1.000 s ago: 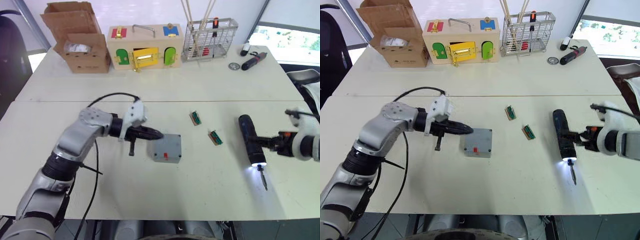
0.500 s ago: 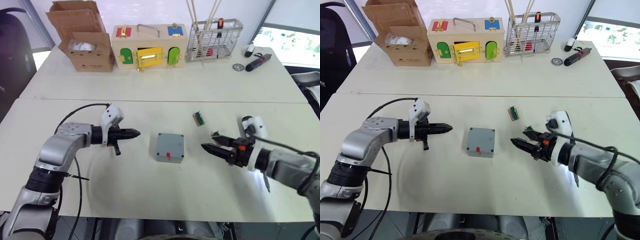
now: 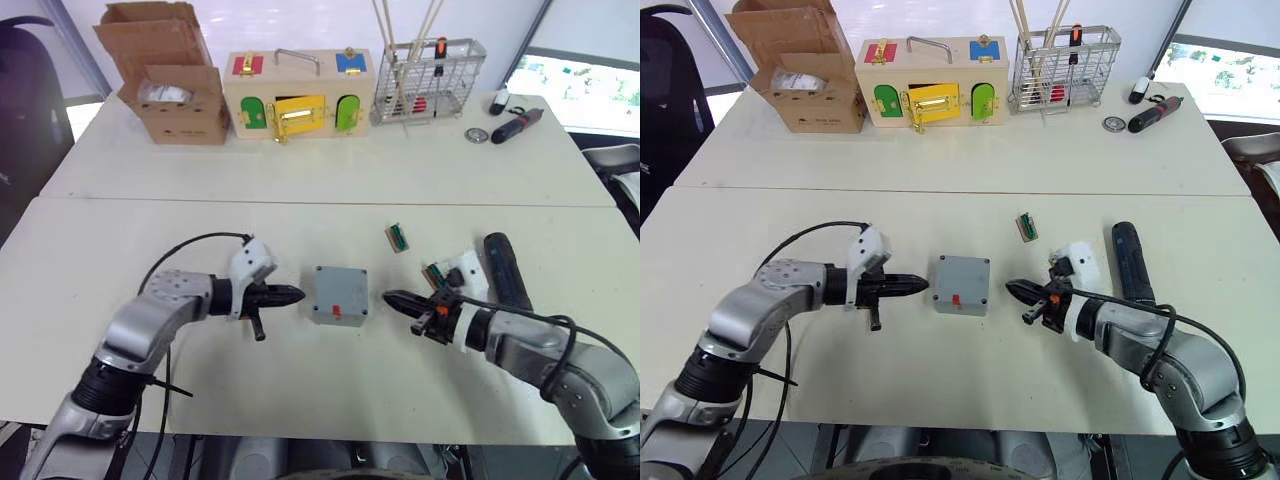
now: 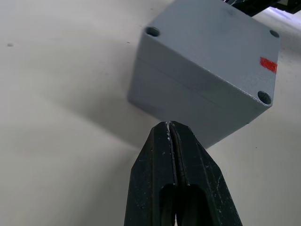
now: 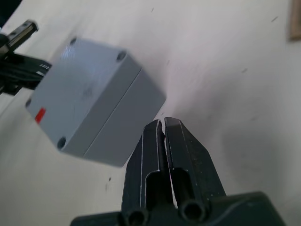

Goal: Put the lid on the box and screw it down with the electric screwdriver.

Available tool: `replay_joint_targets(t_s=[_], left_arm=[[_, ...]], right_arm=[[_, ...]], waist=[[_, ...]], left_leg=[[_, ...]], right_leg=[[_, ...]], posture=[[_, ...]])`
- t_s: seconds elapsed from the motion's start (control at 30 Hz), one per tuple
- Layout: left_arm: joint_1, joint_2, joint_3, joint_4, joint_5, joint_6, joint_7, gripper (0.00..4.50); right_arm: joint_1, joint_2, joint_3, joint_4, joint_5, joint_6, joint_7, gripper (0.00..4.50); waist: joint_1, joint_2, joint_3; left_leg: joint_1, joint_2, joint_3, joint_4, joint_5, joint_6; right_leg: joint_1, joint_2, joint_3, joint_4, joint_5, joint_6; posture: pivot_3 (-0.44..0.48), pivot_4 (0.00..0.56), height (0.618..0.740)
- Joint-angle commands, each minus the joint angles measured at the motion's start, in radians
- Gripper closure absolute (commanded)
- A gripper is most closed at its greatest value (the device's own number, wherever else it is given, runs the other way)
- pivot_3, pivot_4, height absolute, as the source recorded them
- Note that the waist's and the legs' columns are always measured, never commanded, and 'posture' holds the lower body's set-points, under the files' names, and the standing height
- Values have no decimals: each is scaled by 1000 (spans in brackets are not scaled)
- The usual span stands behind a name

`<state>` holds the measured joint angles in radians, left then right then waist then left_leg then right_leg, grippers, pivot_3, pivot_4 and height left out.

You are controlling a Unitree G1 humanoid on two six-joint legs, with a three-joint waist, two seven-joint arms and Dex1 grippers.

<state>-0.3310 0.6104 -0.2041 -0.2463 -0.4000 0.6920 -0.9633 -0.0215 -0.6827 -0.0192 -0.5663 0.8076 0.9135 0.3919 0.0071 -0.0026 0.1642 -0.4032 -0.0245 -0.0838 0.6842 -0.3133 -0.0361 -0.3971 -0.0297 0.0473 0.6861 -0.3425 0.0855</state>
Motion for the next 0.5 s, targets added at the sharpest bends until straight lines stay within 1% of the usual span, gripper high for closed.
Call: replay_joint_targets(t_s=[0.03,0.2,0.37,0.5], left_arm=[[-30,-18,-21,-12,15,-26,5,4500],[-63,-38,-48,44,52,-72,-2,4500],[-126,-64,-96,145,113,-161,-30,4500],[-161,-92,-105,208,140,-209,-41,4500]], right_arm=[[-4,4,24,-52,-3,16,16,4436],[2,24,38,-80,15,49,7,4436],[11,45,42,-119,48,91,6,4436],[18,53,41,-142,64,117,1,4436]], waist=[[1,0,0],[2,0,0],[5,0,0],[2,0,0]], left_leg=[[0,0,0,0,0,0],[0,0,0,0,0,0],[0,0,0,0,0,0],[0,0,0,0,0,0]], right_leg=[[0,0,0,0,0,0],[0,0,0,0,0,0],[0,0,0,0,0,0],[0,0,0,0,0,0]], posture=[[0,150,740],[0,150,740],[0,150,740],[0,150,740]])
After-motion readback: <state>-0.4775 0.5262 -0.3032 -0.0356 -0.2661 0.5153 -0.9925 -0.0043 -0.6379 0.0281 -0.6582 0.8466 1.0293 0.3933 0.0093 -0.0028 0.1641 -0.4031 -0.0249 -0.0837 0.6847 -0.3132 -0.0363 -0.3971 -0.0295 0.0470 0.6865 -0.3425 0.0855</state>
